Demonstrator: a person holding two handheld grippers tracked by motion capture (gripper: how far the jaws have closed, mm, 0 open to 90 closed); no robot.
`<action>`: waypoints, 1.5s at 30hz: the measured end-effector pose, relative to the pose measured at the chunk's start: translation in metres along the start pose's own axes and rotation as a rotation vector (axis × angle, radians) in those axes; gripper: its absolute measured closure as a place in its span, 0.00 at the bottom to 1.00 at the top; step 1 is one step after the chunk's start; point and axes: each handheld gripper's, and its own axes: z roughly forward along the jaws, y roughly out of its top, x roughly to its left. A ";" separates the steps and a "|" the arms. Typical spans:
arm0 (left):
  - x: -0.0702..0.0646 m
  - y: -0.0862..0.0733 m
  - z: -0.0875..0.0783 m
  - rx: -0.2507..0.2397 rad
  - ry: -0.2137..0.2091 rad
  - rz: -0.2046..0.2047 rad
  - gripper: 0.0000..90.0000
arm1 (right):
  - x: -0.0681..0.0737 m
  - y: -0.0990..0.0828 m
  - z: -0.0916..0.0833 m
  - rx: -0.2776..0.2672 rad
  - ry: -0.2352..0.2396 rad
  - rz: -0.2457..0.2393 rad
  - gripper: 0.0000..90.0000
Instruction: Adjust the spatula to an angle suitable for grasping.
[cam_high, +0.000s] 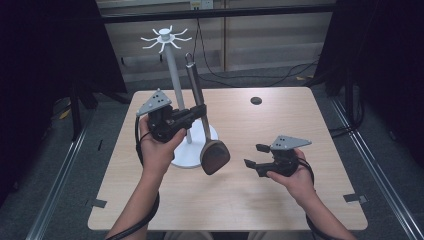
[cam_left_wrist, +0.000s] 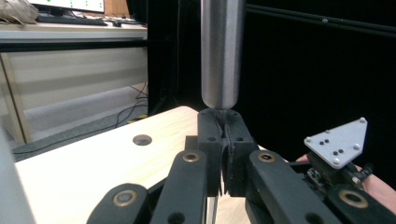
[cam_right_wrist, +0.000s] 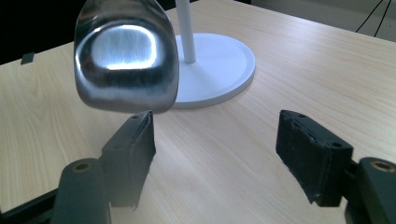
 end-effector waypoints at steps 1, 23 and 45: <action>0.001 0.001 -0.001 -0.001 0.004 0.000 0.98 | 0.000 0.000 0.000 -0.001 0.001 -0.001 0.31; 0.029 0.004 0.008 0.023 0.064 -0.042 0.98 | -0.002 -0.004 -0.004 -0.002 -0.002 0.009 0.29; 0.039 -0.001 0.010 0.009 0.066 -0.035 0.97 | -0.001 -0.006 -0.002 0.012 -0.007 0.006 0.27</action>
